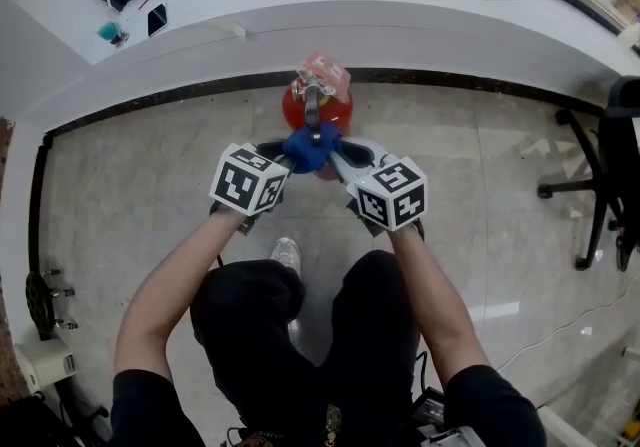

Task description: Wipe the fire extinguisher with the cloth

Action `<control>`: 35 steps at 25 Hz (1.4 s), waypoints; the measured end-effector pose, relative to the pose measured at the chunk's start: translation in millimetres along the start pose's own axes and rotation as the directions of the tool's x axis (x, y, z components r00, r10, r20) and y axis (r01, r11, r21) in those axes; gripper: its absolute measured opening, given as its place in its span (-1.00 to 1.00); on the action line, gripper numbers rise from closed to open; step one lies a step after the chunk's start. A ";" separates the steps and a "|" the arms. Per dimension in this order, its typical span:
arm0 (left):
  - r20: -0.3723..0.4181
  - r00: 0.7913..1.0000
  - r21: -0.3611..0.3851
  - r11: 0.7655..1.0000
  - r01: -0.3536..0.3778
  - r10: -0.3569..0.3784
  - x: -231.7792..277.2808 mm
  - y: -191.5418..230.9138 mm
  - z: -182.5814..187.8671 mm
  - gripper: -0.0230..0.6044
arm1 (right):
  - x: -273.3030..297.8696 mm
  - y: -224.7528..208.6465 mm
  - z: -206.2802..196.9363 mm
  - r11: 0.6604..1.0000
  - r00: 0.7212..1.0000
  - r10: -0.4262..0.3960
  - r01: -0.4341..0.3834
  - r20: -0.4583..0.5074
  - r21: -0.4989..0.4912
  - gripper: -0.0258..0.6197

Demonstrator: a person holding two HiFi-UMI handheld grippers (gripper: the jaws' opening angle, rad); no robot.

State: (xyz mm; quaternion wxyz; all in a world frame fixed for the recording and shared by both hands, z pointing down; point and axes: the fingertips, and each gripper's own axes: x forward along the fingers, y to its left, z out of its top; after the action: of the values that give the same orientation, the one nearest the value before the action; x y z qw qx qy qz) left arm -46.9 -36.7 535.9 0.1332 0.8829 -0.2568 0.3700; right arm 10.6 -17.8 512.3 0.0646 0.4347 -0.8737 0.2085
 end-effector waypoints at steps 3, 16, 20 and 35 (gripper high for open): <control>-0.031 0.999 -0.005 1.000 0.013 -0.013 15.1 1.9 -17.7 -0.71 | 5.5 -15.5 -28.8 1.000 0.997 -0.028 0.028 -0.066 0.001 -0.81; -0.098 0.988 -0.076 0.991 0.108 -0.115 100.5 3.2 -93.1 -0.72 | 35.6 -65.4 -131.4 0.999 0.953 -0.032 0.031 -0.301 -0.010 -0.81; -0.088 0.988 -0.069 0.990 0.123 -0.129 119.6 4.9 -108.4 -0.72 | 43.3 -75.4 -157.6 0.999 0.947 -0.021 0.033 -0.320 0.032 -0.81; -0.195 0.966 -0.073 0.985 0.157 -0.169 196.5 7.3 -185.4 -0.73 | 72.6 -110.9 -254.9 0.999 0.838 -0.031 0.045 -0.544 0.013 -0.81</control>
State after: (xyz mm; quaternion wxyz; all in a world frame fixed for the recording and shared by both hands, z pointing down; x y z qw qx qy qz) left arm -42.6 -33.7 806.1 0.2133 0.8551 -0.1790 0.4374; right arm 35.9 -23.1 798.5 0.3083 0.3757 -0.8080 0.3330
